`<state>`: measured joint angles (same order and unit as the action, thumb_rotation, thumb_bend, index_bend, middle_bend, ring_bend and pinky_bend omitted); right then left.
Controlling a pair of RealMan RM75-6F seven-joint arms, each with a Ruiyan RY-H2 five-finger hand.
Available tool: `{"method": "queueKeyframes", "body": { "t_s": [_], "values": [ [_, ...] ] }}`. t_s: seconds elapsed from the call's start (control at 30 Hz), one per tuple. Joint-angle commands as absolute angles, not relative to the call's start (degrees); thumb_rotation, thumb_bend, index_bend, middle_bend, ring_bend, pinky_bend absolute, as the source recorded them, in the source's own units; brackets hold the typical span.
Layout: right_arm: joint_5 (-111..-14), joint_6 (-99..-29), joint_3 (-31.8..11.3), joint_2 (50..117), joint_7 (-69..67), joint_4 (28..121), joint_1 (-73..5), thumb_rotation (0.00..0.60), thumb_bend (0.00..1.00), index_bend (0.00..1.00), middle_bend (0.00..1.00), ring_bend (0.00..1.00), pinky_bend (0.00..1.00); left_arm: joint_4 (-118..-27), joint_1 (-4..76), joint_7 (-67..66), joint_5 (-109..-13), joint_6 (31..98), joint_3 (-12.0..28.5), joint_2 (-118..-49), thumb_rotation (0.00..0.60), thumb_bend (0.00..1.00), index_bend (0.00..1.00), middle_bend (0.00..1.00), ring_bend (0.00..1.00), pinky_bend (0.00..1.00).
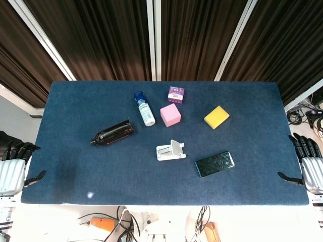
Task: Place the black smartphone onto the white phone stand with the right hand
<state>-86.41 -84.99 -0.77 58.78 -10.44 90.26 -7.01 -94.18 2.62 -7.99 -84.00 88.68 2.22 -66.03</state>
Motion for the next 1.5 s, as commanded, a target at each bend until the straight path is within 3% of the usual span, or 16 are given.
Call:
{"method": "queueKeyframes", "body": {
  "t_s": [0.03,0.23,0.47,0.6,0.87,1.2,1.5],
  "values": [
    [-86.9,-84.2,-1.3,58.8,-9.5,90.9,-7.7,0.600,0.18,0.00,0.07,0.00,0.01,-94.1,2.5,-7.8,-83.7,88.5,2.3,-65.8,0.600,0.08,0.27,0.24,0.14,0.01],
    [-87.8,-79.8,-1.0,58.9,-6.9,93.0,-9.9,0.600,0.18,0.00,0.07,0.00,0.01,-93.7,2.1,-7.3,-83.5,88.7,2.2,-66.1,0.600,0.08,0.27,0.24,0.14,0.01],
    [-89.3,-67.9,0.6,61.6,1.7,99.2,-15.9,0.600,0.18,0.00,0.07,0.00,0.02,-93.3,2.2,-7.2,-84.0,88.7,2.3,-66.4,0.600,0.08,0.27,0.24,0.14,0.01],
    [-83.4,-59.0,-0.6,65.7,11.2,101.5,-20.4,0.600,0.19,0.03,0.07,0.00,0.02,-92.8,2.2,-6.7,-84.0,88.5,2.4,-66.6,0.600,0.08,0.27,0.24,0.14,0.01],
    [-71.5,-51.6,-3.5,74.9,26.0,99.7,-26.8,0.600,0.21,0.17,0.04,0.00,0.02,-91.5,2.0,-5.7,-83.6,88.1,2.5,-67.2,0.600,0.08,0.27,0.24,0.14,0.00],
    [-65.5,-48.3,-3.1,78.7,31.0,97.7,-31.5,0.600,0.30,0.25,0.00,0.00,0.02,-90.7,2.1,-5.0,-83.1,87.2,2.5,-67.5,0.600,0.08,0.27,0.24,0.14,0.00],
    [-64.0,-48.0,-2.1,80.1,31.1,95.5,-33.3,0.600,0.31,0.29,0.00,0.00,0.02,-90.5,1.9,-4.7,-82.7,87.0,2.4,-67.6,0.600,0.08,0.27,0.24,0.14,0.00]
  ]
}}
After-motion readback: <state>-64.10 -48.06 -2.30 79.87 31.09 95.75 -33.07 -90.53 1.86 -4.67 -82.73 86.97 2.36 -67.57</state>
